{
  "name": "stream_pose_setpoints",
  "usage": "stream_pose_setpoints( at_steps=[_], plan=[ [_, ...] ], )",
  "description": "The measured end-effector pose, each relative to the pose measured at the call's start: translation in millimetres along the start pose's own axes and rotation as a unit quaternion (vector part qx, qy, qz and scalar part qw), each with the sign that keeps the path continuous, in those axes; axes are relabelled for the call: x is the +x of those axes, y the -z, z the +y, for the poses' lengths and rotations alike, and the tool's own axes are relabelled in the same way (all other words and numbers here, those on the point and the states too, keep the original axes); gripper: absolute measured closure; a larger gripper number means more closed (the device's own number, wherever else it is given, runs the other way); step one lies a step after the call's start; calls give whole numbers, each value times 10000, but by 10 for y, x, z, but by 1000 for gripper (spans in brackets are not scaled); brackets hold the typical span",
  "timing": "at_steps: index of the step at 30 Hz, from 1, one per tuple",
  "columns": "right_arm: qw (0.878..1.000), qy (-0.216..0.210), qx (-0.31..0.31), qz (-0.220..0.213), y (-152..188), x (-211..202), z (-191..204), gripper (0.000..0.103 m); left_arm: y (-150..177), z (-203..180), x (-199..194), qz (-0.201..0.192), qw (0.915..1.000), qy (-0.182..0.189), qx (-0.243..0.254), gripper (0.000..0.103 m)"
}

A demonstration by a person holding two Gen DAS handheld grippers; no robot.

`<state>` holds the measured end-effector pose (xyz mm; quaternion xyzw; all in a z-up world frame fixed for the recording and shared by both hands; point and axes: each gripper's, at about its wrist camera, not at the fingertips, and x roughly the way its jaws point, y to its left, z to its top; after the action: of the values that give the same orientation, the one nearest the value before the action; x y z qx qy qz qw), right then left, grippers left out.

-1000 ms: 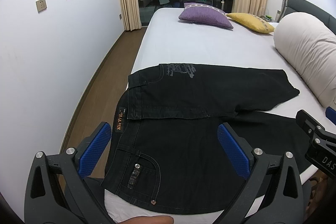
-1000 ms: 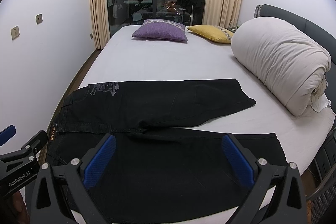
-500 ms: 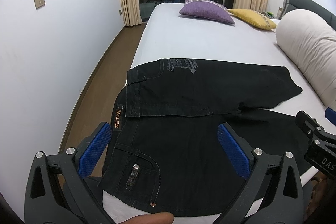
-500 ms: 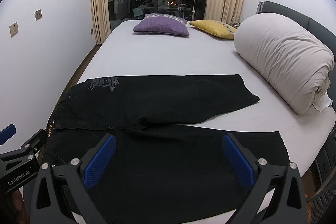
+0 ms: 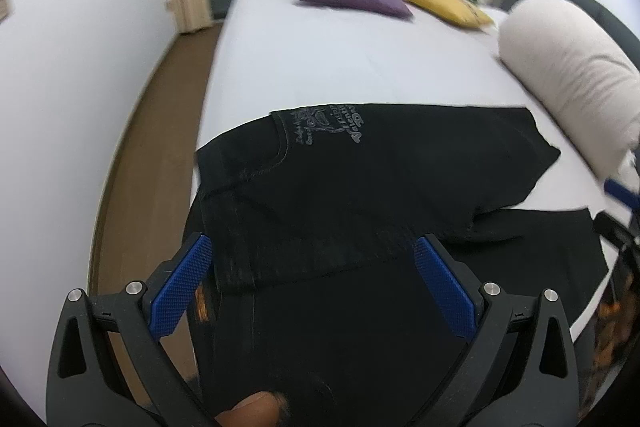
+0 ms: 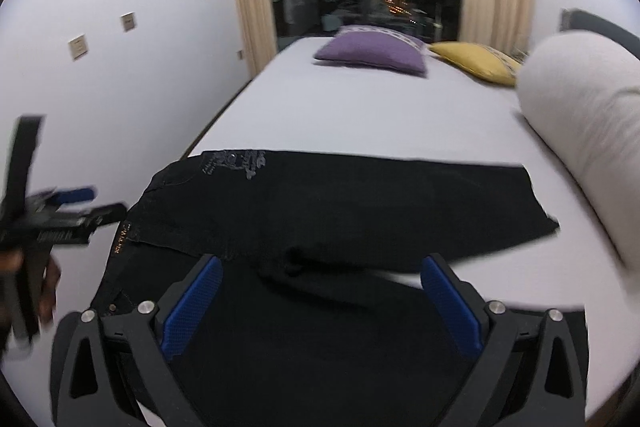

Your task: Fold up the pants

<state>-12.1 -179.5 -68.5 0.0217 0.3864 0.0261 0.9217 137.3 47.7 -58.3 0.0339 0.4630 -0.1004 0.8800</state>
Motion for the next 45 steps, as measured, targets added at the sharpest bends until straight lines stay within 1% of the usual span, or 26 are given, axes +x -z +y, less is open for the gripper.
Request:
stream_pose_setpoints(
  at_steps=[1, 3, 4, 6, 9, 11, 12, 13, 16, 17, 18, 20, 21, 22, 23, 25, 26, 27, 28, 31, 35, 37, 39, 41, 44, 45],
  plan=[
    [9999, -58, -100, 11, -38, 52, -29, 11, -100, 46, 118, 169, 9997, -130, 133, 0],
    [9992, -223, -319, 92, -122, 212, -105, 16, -329, 167, 325, 226, 9990, -226, 312, 0],
    [9984, -333, -425, 147, -164, 302, -150, 20, -483, 243, 441, 202, 9989, -177, 385, 0],
    [9959, -603, -614, 283, -255, 500, -252, 22, -744, 358, 696, 311, 9980, -63, 552, 0],
    [9913, -956, -780, 451, -374, 763, -391, 25, -1081, 532, 1215, 761, 9933, 214, 849, 0],
    [9886, -1074, -888, 579, -440, 925, -456, 26, -1229, 617, 1516, 1003, 9891, 202, 1060, 1],
    [9866, -1146, -980, 624, -480, 1013, -478, 27, -1284, 668, 1685, 1157, 9861, 296, 1158, 7],
    [9849, -1197, -1069, 651, -511, 1087, -492, 27, -1317, 715, 1804, 1265, 9838, 352, 1218, 18],
    [9795, -1347, -1253, 817, -593, 1315, -524, 27, -1369, 798, 2113, 1647, 9758, 557, 1328, 29],
    [9784, -1382, -1281, 849, -622, 1374, -524, 27, -1388, 823, 2177, 1727, 9742, 631, 1312, 30],
    [9764, -1450, -1317, 913, -677, 1483, -527, 27, -1418, 843, 2229, 1765, 9734, 676, 1293, 30],
    [9729, -1572, -1373, 995, -767, 1644, -516, 29, -1481, 884, 2286, 1810, 9728, 735, 1249, 37],
    [9714, -1615, -1401, 1030, -821, 1733, -517, 29, -1506, 890, 2302, 1821, 9722, 725, 1280, 45],
    [9704, -1638, -1420, 1062, -864, 1793, -513, 32, -1518, 878, 2313, 1826, 9712, 721, 1353, 53],
    [9691, -1666, -1453, 1096, -907, 1849, -471, 32, -1518, 844, 2313, 1822, 9696, 699, 1475, 57],
    [9662, -1694, -1563, 1159, -1034, 2036, -382, 33, -1470, 736, 2315, 1809, 9674, 658, 1645, 74],
    [9647, -1729, -1596, 1183, -1082, 2092, -342, 33, -1478, 710, 2312, 1810, 9664, 627, 1716, 78],
    [9625, -1776, -1660, 1206, -1139, 2163, -282, 33, -1489, 719, 2299, 1805, 9657, 662, 1743, 90],
    [9604, -1797, -1732, 1239, -1185, 2227, -229, 33, -1509, 722, 2277, 1759, 9666, 702, 1725, 93],
    [9521, -1838, -1978, 1432, -1272, 2450, -88, 33, -1517, 760, 2145, 1477, 9715, 715, 1708, 98],
    [9421, -1745, -2331, 1661, -1298, 2684, 4, 34, -1484, 864, 1918, 1016, 9795, 767, 1561, 99],
    [9362, -1690, -2525, 1767, -1307, 2787, 33, 35, -1461, 899, 1817, 808, 9813, 775, 1568, 99],
    [9298, -1710, -2682, 1851, -1334, 2879, 70, 35, -1364, 827, 1796, 657, 9817, 758, 1618, 99],
    [9264, -1680, -2793, 1887, -1348, 2954, 124, 37, -1296, 802, 1722, 555, 9815, 722, 1685, 99],
    [9225, -1780, -2788, 1988, -1383, 3049, 211, 54, -1155, 795, 1684, 459, 9821, 754, 1665, 99],
    [9207, -1816, -2804, 2016, -1380, 3059, 239, 70, -1186, 843, 1720, 457, 9825, 788, 1625, 99]
  ],
)
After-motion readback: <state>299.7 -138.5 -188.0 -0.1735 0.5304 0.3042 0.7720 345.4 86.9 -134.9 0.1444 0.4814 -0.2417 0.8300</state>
